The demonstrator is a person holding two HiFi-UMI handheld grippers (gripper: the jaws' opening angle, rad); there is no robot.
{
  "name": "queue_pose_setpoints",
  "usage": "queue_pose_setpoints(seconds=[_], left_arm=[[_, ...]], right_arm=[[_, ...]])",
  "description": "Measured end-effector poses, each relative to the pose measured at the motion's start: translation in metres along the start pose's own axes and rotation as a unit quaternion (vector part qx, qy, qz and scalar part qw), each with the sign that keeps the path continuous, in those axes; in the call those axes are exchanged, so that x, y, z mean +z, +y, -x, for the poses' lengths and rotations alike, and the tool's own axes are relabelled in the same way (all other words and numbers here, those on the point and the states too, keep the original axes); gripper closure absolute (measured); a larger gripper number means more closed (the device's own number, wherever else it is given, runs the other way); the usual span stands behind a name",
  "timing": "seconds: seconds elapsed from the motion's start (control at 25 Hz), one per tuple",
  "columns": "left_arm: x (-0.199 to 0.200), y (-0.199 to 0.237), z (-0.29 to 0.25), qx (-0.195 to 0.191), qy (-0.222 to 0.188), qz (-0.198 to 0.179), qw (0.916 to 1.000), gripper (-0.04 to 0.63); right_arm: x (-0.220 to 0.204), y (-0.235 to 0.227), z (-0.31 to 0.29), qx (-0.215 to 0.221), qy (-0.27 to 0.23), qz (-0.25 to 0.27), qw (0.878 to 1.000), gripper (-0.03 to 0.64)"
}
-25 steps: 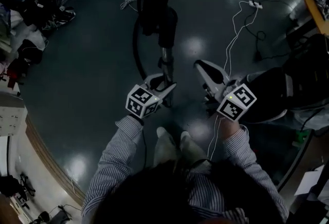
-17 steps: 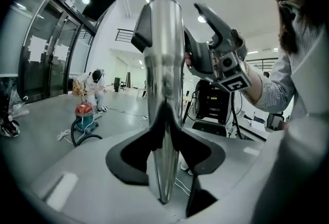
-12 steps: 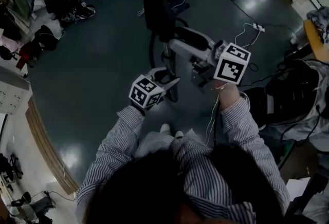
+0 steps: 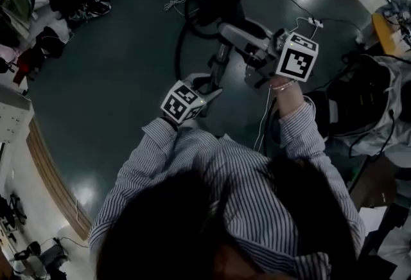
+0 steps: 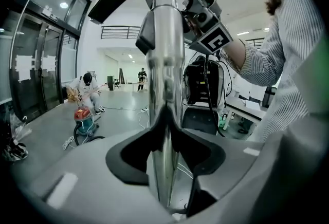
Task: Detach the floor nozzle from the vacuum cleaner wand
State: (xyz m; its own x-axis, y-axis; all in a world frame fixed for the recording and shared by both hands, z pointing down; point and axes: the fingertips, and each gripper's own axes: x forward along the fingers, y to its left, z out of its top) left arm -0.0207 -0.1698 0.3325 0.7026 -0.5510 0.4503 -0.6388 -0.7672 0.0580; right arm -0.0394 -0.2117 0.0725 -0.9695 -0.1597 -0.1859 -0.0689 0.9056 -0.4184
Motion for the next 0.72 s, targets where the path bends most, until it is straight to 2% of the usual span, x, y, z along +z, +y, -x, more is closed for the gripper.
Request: queue_pose_setpoints(seconds=[0.24, 0.56, 0.72], left_arm=[[-0.003, -0.006, -0.009, 0.008, -0.015, 0.021, 0.9996, 0.416], [0.003, -0.009, -0.004, -0.005, -0.032, 0.014, 0.9994, 0.416], [-0.004, -0.005, 0.001, 0.012, -0.027, 0.023, 0.9993, 0.416]], right_arm=[[-0.006, 0.001, 0.001, 0.004, 0.021, 0.005, 1.0, 0.426], [-0.001, 0.012, 0.001, 0.038, 0.037, 0.038, 0.998, 0.426], [0.028, 0.012, 0.01, 0.031, -0.012, 0.042, 0.999, 0.433]])
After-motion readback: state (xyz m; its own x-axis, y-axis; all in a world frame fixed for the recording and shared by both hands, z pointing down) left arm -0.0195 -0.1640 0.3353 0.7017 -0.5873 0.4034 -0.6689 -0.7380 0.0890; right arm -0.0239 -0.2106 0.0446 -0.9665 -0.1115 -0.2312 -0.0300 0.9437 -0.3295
